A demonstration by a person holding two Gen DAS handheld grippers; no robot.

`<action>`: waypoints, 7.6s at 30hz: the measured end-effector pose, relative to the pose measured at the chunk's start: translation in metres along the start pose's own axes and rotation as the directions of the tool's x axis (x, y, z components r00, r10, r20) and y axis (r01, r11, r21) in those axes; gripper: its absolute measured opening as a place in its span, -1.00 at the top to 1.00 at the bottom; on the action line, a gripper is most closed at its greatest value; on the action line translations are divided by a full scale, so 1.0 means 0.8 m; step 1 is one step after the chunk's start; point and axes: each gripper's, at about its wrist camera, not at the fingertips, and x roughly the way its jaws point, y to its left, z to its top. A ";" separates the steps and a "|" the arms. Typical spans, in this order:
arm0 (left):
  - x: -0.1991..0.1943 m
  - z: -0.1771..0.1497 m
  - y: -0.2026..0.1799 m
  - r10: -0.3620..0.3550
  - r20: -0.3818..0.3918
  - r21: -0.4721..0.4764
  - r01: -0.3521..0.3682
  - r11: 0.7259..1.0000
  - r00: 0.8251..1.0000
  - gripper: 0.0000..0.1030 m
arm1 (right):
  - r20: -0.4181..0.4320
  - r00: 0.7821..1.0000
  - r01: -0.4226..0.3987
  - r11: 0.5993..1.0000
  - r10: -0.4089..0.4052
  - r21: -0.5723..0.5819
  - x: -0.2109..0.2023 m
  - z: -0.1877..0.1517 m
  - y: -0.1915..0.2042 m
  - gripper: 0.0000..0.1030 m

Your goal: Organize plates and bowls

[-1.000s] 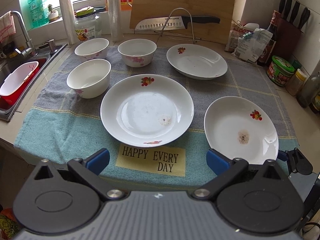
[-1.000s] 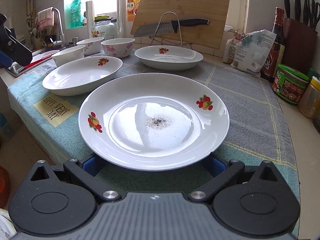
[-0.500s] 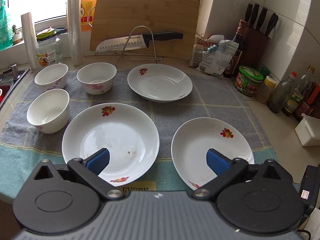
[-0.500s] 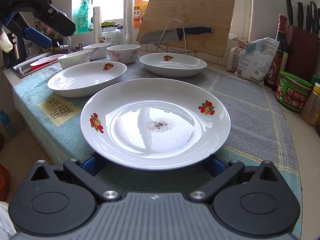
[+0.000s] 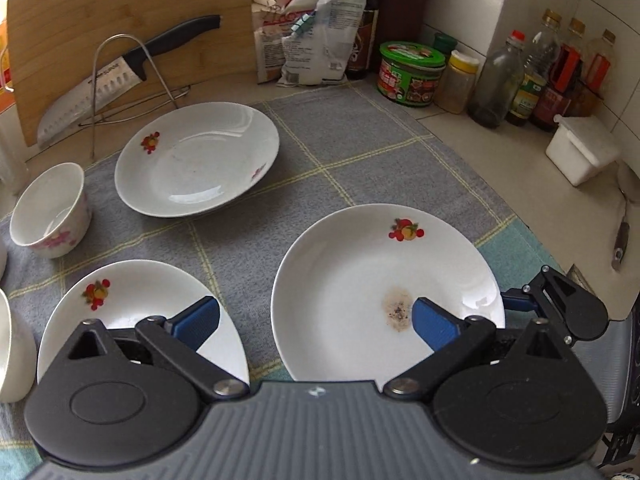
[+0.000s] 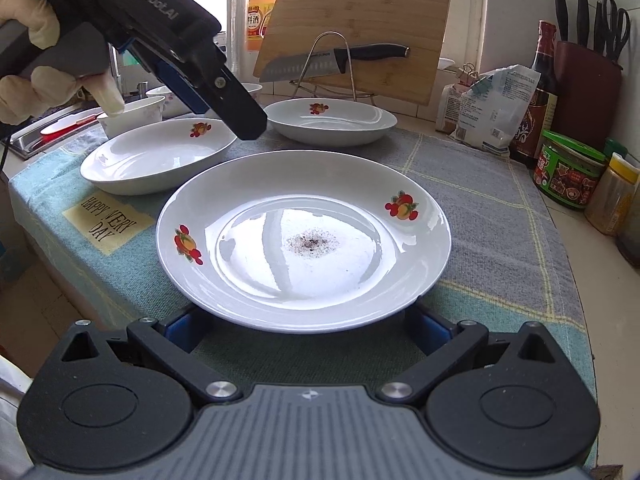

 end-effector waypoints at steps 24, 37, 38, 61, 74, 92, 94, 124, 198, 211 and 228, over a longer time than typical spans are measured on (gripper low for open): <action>0.104 0.056 0.010 -0.193 -0.274 0.201 0.252 0.947 0.942 -0.29 | -0.004 0.999 0.045 0.999 -0.045 -0.016 -0.003 0.004 0.013 -1.00; 0.115 0.065 0.016 -0.267 -0.333 0.207 0.346 0.915 0.904 -0.25 | -0.023 0.999 -0.025 1.000 0.025 -0.002 0.004 0.009 0.001 -1.00; 0.116 0.066 0.016 -0.271 -0.339 0.208 0.353 0.912 0.901 -0.25 | -0.023 0.999 -0.028 1.000 0.028 -0.005 0.005 0.009 0.000 -1.00; 0.122 0.068 0.012 -0.280 -0.367 0.231 0.379 0.896 0.887 -0.27 | -0.057 0.998 -0.031 1.000 0.030 -0.003 0.009 0.016 -0.001 -1.00; 0.112 0.080 0.014 -0.307 -0.337 0.222 0.392 0.893 0.890 -0.27 | -0.081 0.997 -0.019 1.000 0.018 -0.014 0.004 0.028 -0.003 -1.00; 0.117 0.135 -0.012 -0.286 -0.268 0.173 0.338 0.925 0.920 -0.27 | -0.075 0.995 -0.069 0.991 0.061 -0.112 0.001 0.048 -0.079 -1.00; 0.122 0.142 -0.015 -0.287 -0.266 0.169 0.338 0.926 0.920 -0.27 | -0.078 0.995 -0.069 0.991 0.060 -0.113 0.001 0.048 -0.088 -1.00; 0.199 0.202 -0.047 -0.273 -0.263 0.175 0.323 0.930 0.926 -0.27 | -0.113 0.992 -0.066 0.994 0.056 -0.083 0.041 0.050 -0.168 -1.00; -0.056 -0.051 0.083 0.146 0.202 -0.218 -0.101 0.971 0.968 -0.78 | -0.070 0.967 -0.254 0.942 0.244 -0.218 0.053 0.134 0.006 -1.00; -0.075 -0.104 0.143 0.063 0.166 -0.132 -0.041 0.990 0.984 -0.78 | -0.093 0.974 -0.212 0.974 0.205 -0.075 0.084 0.112 0.104 -1.00; -0.079 -0.108 0.185 -0.008 0.120 -0.005 0.008 1.000 0.993 -0.78 | -0.080 0.986 -0.158 0.981 0.149 -0.111 0.115 0.092 0.182 -1.00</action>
